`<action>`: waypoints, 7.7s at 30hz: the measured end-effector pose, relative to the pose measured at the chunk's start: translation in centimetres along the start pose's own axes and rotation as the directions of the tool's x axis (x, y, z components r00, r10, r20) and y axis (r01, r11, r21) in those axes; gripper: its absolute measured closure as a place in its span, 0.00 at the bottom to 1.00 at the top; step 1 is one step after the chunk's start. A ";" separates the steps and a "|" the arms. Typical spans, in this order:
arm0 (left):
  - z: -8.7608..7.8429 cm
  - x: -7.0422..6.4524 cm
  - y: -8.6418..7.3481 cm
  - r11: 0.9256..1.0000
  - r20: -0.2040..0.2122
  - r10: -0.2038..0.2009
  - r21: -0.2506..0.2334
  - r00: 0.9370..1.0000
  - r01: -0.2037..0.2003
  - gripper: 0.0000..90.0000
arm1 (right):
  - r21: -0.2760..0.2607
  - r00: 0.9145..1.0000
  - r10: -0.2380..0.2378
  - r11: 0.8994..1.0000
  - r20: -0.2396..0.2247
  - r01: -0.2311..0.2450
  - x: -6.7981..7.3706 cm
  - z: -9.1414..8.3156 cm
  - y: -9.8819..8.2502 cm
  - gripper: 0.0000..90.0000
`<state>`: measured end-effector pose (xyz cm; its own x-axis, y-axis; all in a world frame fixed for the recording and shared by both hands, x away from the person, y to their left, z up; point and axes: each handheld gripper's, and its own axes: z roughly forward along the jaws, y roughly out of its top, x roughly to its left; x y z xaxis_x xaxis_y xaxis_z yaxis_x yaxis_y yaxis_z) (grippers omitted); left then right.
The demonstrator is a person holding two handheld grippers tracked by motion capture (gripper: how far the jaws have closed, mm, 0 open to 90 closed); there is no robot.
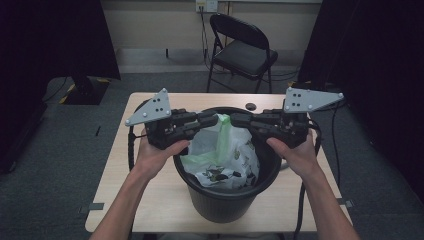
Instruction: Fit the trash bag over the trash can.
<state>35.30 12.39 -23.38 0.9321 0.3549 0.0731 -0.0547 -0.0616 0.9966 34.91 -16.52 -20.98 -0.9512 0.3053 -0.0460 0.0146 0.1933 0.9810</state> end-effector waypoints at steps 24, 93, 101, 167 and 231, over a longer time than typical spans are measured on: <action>0.0 -1.2 -0.2 0.998 0.082 0.059 0.011 0.995 -0.060 1.00 | -0.011 0.997 0.031 0.999 0.069 -0.030 -1.2 -1.1 -1.1 1.00; -4.4 5.5 -5.7 0.950 -0.165 -0.303 0.025 0.938 0.311 0.43 | -0.080 0.952 0.198 0.980 0.233 -0.185 -8.1 -1.3 -5.4 1.00; -3.6 4.8 -5.8 0.960 -0.122 -0.246 0.105 0.962 0.259 1.00 | -0.068 0.956 0.195 0.980 0.219 -0.185 -7.8 -1.4 -4.9 0.72; -3.8 5.3 -6.9 0.960 -0.140 -0.244 0.106 0.960 0.260 0.67 | 0.008 0.897 0.297 0.948 0.327 -0.317 -10.3 -1.3 -6.3 0.44; -7.0 5.8 -5.9 0.973 -0.101 -0.224 0.027 0.969 0.227 0.71 | -0.047 0.880 0.267 0.961 0.392 -0.271 -8.4 -4.6 -6.0 0.47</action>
<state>38.55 21.37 -28.53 0.8798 0.4517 -0.1482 0.1685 -0.0048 0.9857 41.39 -24.55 -25.59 -0.7128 0.6856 0.1481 0.2576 0.0595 0.9644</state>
